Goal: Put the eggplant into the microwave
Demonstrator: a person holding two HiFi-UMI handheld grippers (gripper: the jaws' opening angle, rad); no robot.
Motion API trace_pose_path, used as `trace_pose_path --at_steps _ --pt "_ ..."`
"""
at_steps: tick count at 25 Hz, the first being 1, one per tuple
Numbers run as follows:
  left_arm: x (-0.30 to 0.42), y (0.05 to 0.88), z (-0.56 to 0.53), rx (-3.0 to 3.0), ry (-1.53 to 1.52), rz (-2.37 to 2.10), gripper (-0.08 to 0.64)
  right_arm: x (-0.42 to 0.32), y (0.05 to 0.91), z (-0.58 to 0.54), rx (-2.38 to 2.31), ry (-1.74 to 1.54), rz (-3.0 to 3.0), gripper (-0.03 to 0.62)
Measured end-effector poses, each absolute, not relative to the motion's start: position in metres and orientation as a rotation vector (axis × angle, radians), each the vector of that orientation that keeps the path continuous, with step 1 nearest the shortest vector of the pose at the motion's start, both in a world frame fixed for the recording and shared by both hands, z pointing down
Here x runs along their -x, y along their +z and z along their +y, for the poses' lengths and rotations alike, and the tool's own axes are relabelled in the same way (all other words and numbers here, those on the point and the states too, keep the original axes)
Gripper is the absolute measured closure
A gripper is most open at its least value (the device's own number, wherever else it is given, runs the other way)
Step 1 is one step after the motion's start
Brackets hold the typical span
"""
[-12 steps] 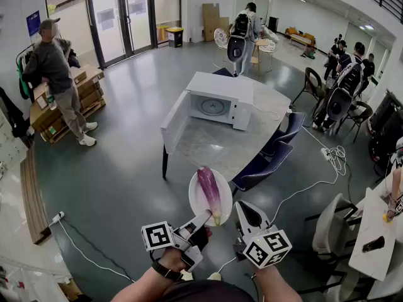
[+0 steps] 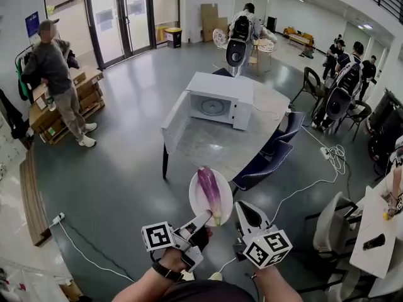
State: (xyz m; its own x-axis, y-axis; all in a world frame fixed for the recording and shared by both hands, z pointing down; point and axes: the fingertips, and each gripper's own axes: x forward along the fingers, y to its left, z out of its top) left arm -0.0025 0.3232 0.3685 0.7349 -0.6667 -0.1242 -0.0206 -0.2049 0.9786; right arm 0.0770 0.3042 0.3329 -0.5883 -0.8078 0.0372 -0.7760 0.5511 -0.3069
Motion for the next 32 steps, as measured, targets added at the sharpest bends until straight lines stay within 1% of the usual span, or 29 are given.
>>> trace_pose_path --at_steps 12,24,32 --pt "0.019 0.378 0.320 -1.695 -0.617 -0.543 0.486 -0.063 0.330 0.309 1.368 -0.464 2.629 0.591" --pt "0.054 0.383 0.306 -1.685 -0.590 -0.519 0.486 -0.021 0.329 0.293 1.377 -0.485 2.595 0.591" --pt "0.071 0.390 0.298 -1.664 -0.597 -0.497 0.486 -0.009 0.333 0.283 1.417 -0.487 2.575 0.591"
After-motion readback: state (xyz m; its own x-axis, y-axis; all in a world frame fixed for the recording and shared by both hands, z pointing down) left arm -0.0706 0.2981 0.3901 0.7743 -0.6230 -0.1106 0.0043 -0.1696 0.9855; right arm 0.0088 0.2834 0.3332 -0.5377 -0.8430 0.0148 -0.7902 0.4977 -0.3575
